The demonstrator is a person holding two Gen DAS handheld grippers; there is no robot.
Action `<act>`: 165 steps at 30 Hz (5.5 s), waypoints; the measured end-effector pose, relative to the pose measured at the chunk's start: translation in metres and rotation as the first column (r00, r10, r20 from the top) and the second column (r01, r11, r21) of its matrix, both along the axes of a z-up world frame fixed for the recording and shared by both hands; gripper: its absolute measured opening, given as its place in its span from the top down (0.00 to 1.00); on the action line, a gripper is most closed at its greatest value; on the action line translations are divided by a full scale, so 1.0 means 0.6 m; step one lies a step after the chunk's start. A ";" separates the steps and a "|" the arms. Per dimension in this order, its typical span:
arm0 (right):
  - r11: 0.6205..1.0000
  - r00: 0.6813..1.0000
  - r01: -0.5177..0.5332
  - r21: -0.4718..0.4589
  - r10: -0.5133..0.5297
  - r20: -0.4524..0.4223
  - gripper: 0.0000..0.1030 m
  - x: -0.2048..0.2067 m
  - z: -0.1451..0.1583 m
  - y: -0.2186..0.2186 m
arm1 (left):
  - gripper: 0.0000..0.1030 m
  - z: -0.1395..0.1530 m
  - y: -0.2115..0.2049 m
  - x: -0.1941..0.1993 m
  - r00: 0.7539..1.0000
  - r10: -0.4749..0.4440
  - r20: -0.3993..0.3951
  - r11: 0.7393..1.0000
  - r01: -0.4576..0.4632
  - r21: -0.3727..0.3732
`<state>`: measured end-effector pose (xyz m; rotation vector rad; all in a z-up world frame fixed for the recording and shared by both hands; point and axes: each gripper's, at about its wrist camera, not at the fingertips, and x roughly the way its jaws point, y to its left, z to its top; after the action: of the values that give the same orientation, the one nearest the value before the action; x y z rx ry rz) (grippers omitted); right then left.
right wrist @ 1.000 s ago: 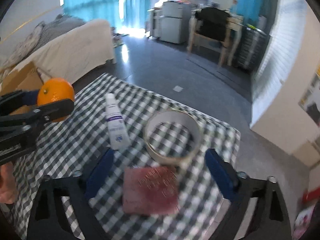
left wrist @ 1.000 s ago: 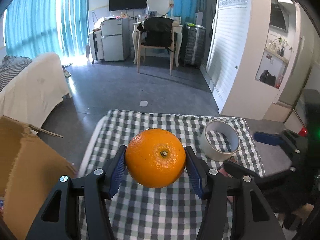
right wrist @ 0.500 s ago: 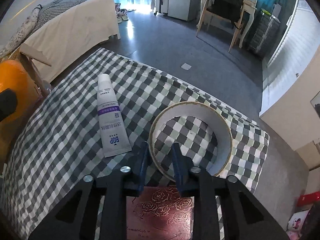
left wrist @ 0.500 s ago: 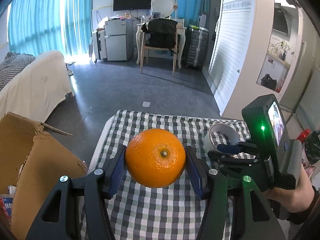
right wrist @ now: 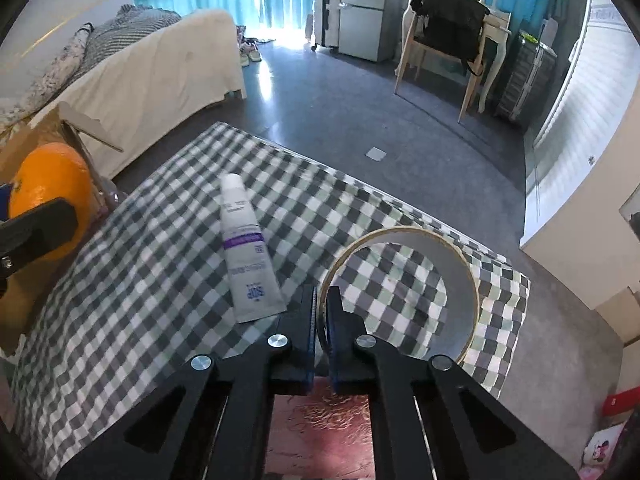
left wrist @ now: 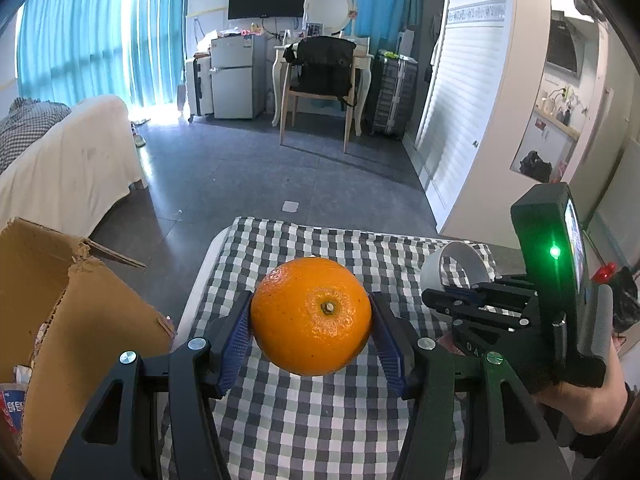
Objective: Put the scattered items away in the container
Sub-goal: 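Grasp the beige tape roll by its rim with the right tool while the left tool holds the orange, then carry the orange and tape roll over the cardboard box with both tools, then open the right tool dropping the tape roll while the left tool releases the orange, then move both tools back over the table, then grasp the pink Romantic Rose tin with the right tool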
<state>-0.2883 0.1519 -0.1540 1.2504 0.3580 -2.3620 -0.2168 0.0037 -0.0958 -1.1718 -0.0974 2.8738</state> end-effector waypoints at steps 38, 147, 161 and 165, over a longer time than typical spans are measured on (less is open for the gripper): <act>0.967 0.942 -0.251 -0.042 0.234 -0.241 0.96 0.338 0.241 -0.289 | 0.44 0.195 -0.282 0.334 0.960 0.220 -0.172 0.975 -0.221 0.013; 0.977 0.978 0.209 -0.030 -0.209 0.010 0.11 0.127 -0.007 0.090 | 0.00 0.034 -0.031 0.064 0.999 0.022 0.043 0.996 -0.018 -0.084; 0.989 0.989 0.148 -0.002 -0.148 0.016 0.11 0.097 -0.066 0.069 | 0.00 -0.009 -0.026 0.041 0.996 0.030 0.087 0.996 -0.022 -0.089; 0.986 0.986 0.165 -0.012 -0.165 0.005 0.25 0.070 -0.064 0.078 | 0.00 -0.013 -0.023 0.039 0.995 0.028 0.092 0.996 -0.020 -0.091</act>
<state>-0.2466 0.1987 -0.1923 1.3257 0.2464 -2.4951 -0.1934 -0.0099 -0.1035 -1.3297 0.0149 2.8714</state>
